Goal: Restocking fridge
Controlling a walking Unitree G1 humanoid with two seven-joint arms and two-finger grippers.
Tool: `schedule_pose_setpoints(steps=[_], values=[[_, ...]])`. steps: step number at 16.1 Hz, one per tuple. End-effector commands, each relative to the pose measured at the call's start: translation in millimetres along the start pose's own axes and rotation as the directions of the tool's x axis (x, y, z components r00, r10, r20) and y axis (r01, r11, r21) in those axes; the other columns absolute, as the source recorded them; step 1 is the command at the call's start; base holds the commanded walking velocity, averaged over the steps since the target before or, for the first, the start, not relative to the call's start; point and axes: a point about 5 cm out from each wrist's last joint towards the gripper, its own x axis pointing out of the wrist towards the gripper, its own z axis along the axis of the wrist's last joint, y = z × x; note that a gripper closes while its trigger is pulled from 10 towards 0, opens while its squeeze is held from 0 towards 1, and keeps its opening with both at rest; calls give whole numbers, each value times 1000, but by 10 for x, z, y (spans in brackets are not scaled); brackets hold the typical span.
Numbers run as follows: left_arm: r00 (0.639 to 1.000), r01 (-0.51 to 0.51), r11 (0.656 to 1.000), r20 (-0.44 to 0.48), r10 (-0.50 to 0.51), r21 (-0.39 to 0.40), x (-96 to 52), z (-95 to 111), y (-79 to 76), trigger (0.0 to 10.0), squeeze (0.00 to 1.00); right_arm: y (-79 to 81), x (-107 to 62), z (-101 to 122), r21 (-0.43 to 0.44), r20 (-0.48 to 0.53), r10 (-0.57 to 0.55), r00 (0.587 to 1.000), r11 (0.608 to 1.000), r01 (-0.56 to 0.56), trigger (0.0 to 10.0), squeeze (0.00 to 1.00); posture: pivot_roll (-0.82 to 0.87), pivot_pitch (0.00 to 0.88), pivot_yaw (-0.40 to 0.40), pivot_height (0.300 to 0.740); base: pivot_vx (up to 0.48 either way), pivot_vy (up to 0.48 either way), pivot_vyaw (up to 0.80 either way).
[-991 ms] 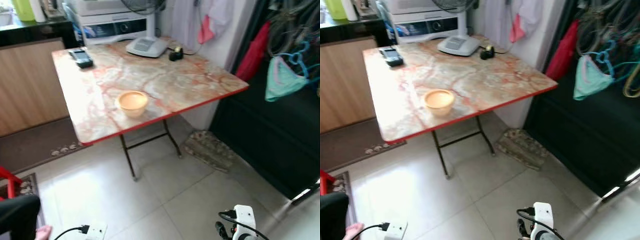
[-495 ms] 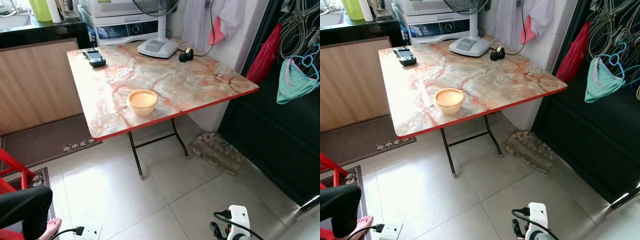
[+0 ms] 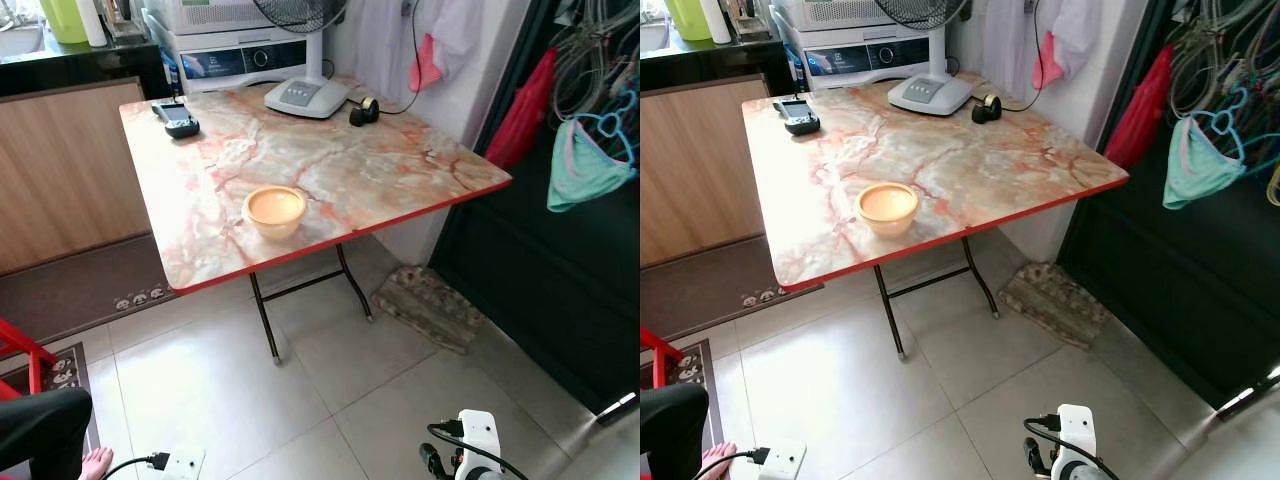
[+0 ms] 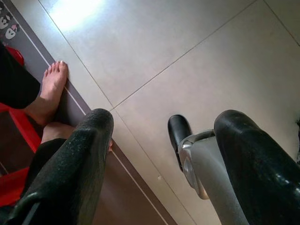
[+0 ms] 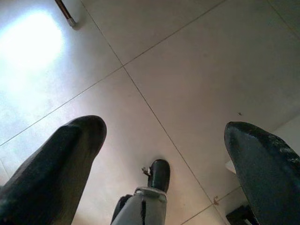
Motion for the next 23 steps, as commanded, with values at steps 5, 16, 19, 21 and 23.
schedule_pose_setpoints(steps=[5, 16, 19, 21, 23], values=[[1000, 4, 1000, -10, -4, 4, -4, -25, -2, 10000, 0, -12, -1, 25, -25, 7, 3, 1000, 1000, -3, 10000, 0, 42, 0, -54, 740, 263, 0, 440], [1000, -5, 1000, 2, 5, 13, -5, -17, 6, 10000, 0, -9, -2, 25, -37, 2, 12, 1000, 999, -12, 10000, 0, 36, 16, -50, 740, 239, 0, 0], [997, -46, 999, 58, 46, 8, -24, -17, 45, 10000, 0, 0, -7, -15, -80, -9, 23, 1000, 997, -23, 10000, 0, 29, 63, -32, 740, 0, 0, 0], [994, -75, 997, 84, 77, -24, -40, -34, 68, 10000, 0, 4, -10, -46, -93, -14, 24, 1000, 995, -25, 10000, 0, 20, 76, -17, 740, 0, 0, 0], [983, -116, 991, 136, 124, -59, -73, -56, 99, 10000, 0, 3, -20, -107, -112, -23, 18, 1000, 994, -21, 10000, 0, 10, 76, 1, 740, 0, 0, 0]])
